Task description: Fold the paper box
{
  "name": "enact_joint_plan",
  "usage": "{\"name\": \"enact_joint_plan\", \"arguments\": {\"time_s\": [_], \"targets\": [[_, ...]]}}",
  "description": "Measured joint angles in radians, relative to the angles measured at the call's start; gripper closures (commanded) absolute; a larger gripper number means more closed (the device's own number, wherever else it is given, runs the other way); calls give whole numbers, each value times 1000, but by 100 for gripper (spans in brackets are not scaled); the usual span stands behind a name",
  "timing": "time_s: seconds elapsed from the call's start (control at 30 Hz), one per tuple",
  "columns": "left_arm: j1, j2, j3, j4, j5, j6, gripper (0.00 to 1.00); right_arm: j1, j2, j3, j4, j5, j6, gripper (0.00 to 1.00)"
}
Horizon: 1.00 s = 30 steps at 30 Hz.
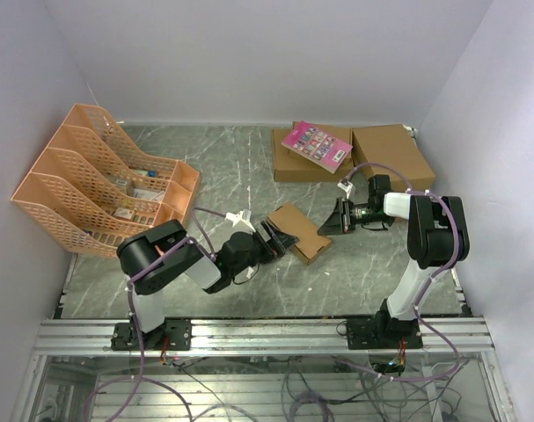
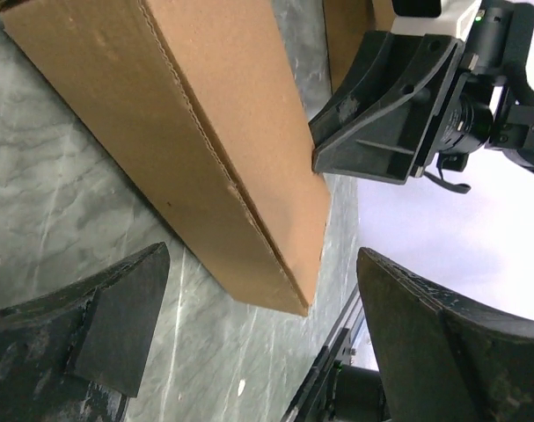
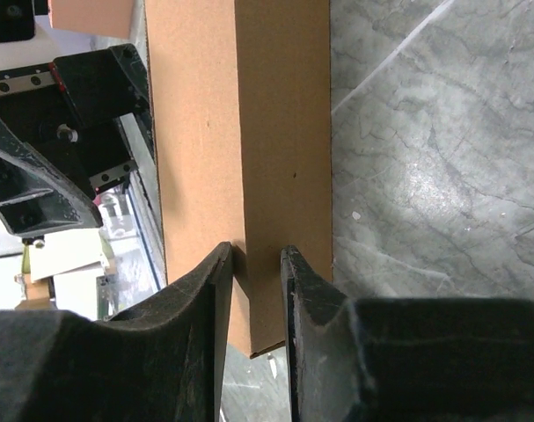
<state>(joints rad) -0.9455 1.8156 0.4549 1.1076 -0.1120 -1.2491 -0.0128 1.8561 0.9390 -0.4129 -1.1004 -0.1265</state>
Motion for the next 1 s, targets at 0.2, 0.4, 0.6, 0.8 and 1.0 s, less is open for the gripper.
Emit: {"name": "enact_joint_plan", "arguments": {"time_s": [0.2, 0.4, 0.6, 0.8, 1.0], "targets": [[0, 61, 16, 27, -14, -46, 1, -10, 15, 4, -4, -9, 16, 75], [0, 84, 15, 68, -29, -79, 1, -20, 37, 16, -19, -24, 22, 76], [0, 122, 50, 92, -44, -93, 3, -23, 39, 18, -20, -28, 23, 76], [0, 163, 68, 136, -70, -113, 11, -26, 41, 19, -23, -30, 23, 76], [0, 195, 80, 163, -88, -119, 32, -26, 43, 21, -24, -31, 24, 73]]}}
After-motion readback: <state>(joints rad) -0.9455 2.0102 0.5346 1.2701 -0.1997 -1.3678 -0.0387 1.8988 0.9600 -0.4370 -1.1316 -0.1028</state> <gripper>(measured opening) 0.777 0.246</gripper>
